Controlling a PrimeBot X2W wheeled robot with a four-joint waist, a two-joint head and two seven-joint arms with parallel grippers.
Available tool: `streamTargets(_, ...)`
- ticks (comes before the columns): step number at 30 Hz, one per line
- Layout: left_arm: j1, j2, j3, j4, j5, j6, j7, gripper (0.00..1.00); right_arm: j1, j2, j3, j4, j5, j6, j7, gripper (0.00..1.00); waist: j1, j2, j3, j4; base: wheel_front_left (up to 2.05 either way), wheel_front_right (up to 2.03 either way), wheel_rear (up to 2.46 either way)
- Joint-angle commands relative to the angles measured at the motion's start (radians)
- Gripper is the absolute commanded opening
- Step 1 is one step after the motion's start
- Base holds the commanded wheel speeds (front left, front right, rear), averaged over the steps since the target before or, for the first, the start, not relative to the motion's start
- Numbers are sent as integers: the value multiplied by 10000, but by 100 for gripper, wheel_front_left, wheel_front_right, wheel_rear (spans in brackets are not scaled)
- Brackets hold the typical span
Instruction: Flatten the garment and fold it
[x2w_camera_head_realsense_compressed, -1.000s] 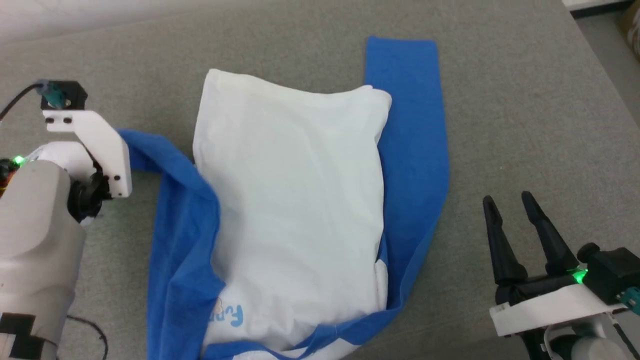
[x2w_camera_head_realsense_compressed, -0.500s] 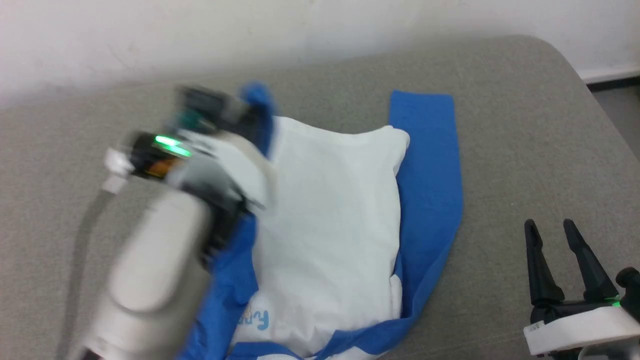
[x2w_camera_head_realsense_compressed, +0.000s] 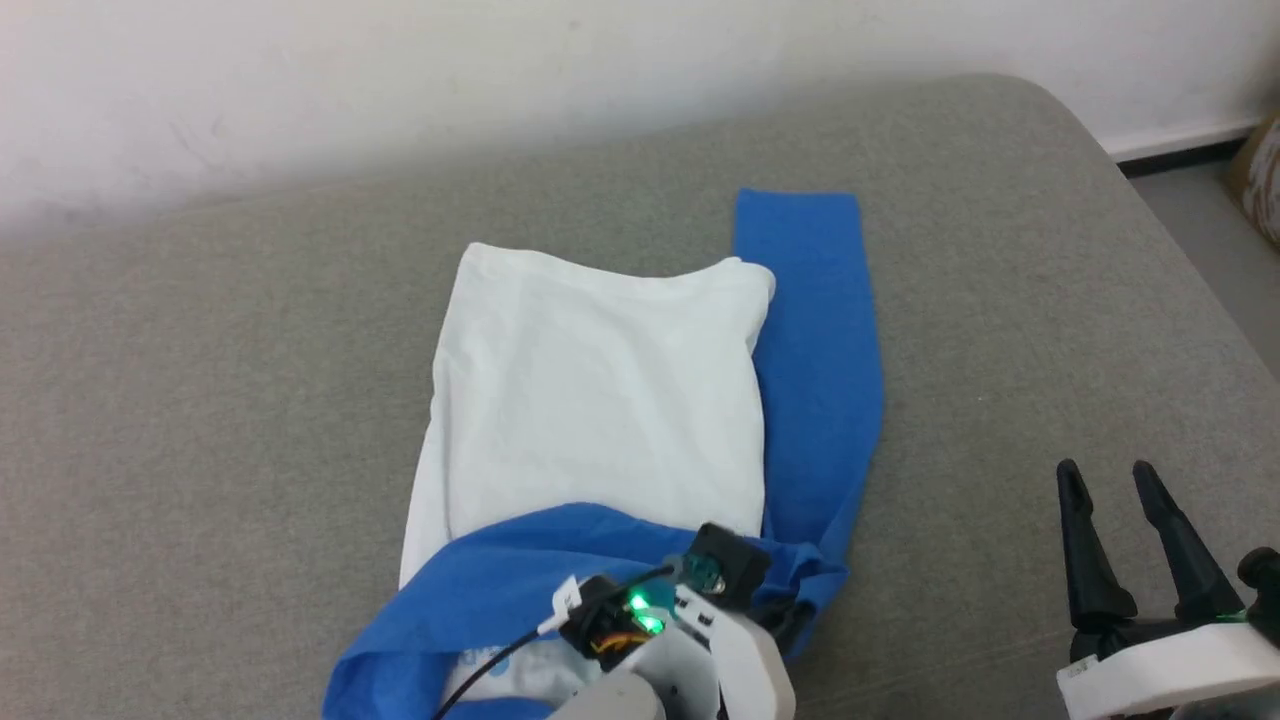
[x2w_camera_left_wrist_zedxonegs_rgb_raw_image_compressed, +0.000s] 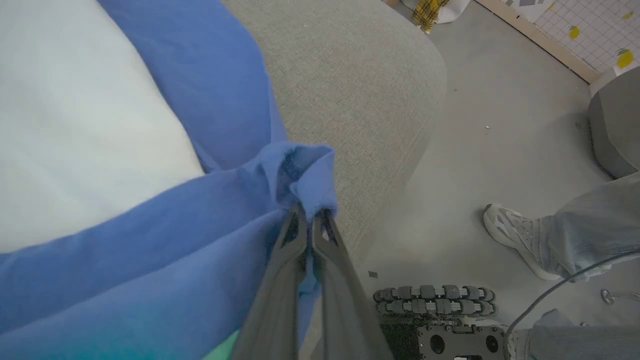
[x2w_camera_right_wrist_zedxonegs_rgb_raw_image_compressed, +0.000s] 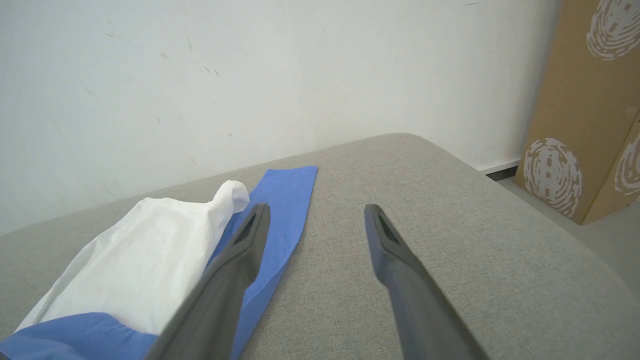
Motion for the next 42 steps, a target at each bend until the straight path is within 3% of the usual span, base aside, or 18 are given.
streamTargets(1, 102, -17, -126, 254, -161, -100, -331, 0, 19, 30, 17, 64, 77, -9, -6, 100, 0, 0, 173, -104, 0, 0, 0)
streamTargets(2, 106, -25, -248, 390, -307, -117, -571, 42, -3, 30, 25, 121, 93, -9, -4, 100, 0, 0, 209, -94, 0, 0, 0)
streamTargets(3, 70, -29, -383, 403, -461, -114, -903, 100, -35, 30, 50, 172, 94, -9, -3, 100, 0, 0, 250, -90, 0, 0, 0)
streamTargets(8, -401, -34, -675, 156, -689, 106, -2879, 100, -153, 30, 63, 335, 29, -9, -66, 100, 0, 0, 241, 159, 0, 0, 0)
streamTargets(13, -517, 31, -36, -315, -628, 587, -4459, 100, -162, 30, -17, 376, -152, -9, -14, 100, 0, 0, -46, 529, 0, 0, 0)
streamTargets(22, 406, 1210, 2826, -2131, 13, 2232, -4928, 100, -218, 30, -291, 569, -380, -9, 312, 100, 0, 0, -374, 1166, 0, 0, 0)
streamTargets(26, 1147, 1528, 4154, -2951, 610, 2724, -4932, 100, -443, 30, -457, 1050, -306, -9, 668, 100, 0, 0, -322, 1496, 0, 0, 0)
streamTargets(33, 2225, 1840, 5836, -4073, 1289, 2986, -4933, 100, -2102, -569, -883, 2851, 507, -9, 1570, 100, 0, 0, 278, 2114, 0, 0, 0)
streamTargets(42, 2299, 1436, 6650, -5386, 1701, 2628, -4934, 100, -6400, -2547, -1233, 6272, 2402, -9, 4012, 100, 0, 0, 2222, 2901, 0, 0, 0)
